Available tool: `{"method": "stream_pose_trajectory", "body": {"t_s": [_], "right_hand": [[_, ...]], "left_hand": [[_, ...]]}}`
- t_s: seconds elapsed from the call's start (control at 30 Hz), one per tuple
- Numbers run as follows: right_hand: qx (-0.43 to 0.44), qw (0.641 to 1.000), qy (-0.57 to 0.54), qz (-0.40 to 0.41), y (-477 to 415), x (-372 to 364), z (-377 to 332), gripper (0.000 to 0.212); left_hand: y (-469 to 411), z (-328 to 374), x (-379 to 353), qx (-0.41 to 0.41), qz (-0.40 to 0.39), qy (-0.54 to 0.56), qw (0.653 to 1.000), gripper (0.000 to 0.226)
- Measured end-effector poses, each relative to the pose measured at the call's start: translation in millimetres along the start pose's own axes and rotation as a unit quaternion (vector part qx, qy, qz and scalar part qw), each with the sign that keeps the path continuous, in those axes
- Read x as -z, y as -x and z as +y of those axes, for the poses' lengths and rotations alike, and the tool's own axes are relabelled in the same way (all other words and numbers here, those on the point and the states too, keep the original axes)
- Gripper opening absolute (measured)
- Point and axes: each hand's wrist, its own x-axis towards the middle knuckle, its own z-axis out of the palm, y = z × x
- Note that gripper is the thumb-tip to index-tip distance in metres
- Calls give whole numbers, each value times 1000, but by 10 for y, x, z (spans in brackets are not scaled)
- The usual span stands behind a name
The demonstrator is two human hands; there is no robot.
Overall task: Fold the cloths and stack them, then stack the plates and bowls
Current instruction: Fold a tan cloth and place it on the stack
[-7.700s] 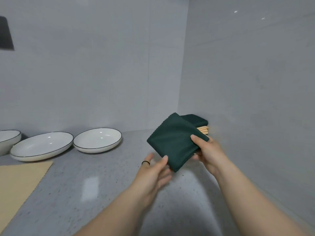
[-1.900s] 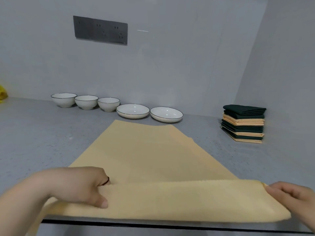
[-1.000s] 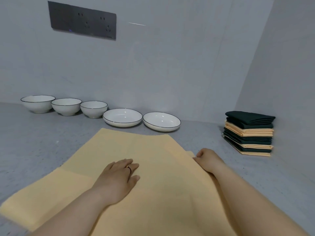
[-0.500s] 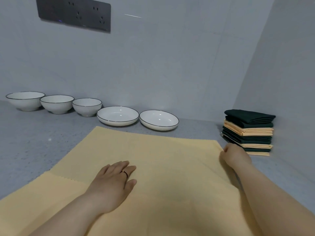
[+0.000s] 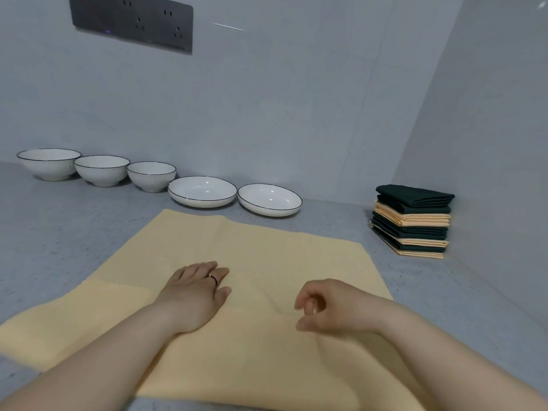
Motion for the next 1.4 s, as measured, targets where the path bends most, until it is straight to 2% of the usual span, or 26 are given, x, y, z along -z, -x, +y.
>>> {"method": "stream_pose_trajectory", "body": {"t_s": [0.17, 0.27, 0.33, 0.37, 0.4, 0.5, 0.53, 0.6, 0.7, 0.8, 0.87, 0.93, 1.1, 1.2, 1.3, 1.4], "right_hand": [[-7, 998, 41, -38, 204, -69, -33, 21], [1, 1000, 16, -18, 225, -40, -16, 25], [10, 1000, -10, 12, 223, -9, -1, 26], [14, 999, -23, 28, 222, 18, 12, 28], [18, 999, -33, 38, 222, 24, 11, 29], [18, 997, -60, 52, 201, 50, 31, 28], [14, 996, -66, 52, 190, 60, 41, 27], [5, 997, -64, 42, 170, 101, 80, 26], [-28, 999, -38, -9, 200, 223, 199, 32], [-72, 994, 7, -87, 221, 357, 352, 41], [-92, 990, 29, -103, 190, 435, 397, 42], [-102, 991, 40, -73, 68, 527, 416, 38], [-114, 989, 81, 54, -457, 695, 510, 23], [-120, 984, 92, 98, -800, 721, 596, 21], [-126, 977, 98, 139, -1079, 707, 662, 31], [-138, 974, 94, 155, -1277, 664, 759, 31]], "left_hand": [[212, -25, 67, -20, -32, 1, 999, 52], [346, -118, 215, -56, -42, 104, 992, 54], [472, -192, 285, -67, -68, 179, 979, 29], [521, -219, 304, -69, -88, 180, 977, 19], [566, -257, 319, -69, -103, 163, 979, 20], [570, -379, 396, -45, -135, 102, 985, 41], [556, -414, 441, -34, -154, 98, 983, 39], [507, -537, 530, -33, -188, 84, 978, 21], [423, -730, 669, 16, -208, 58, 976, 32], [331, -853, 753, 54, -200, 56, 977, 38], [249, -885, 784, 60, -197, 48, 977, 38], [106, -900, 819, 69, -174, 30, 982, 33], [-335, -908, 814, 108, -12, 17, 994, 9], [-613, -969, 712, 149, 40, 15, 988, 19], [-842, -1072, 582, 175, 79, 18, 981, 10], [-1003, -1141, 531, 182, 86, 6, 980, 23]]}}
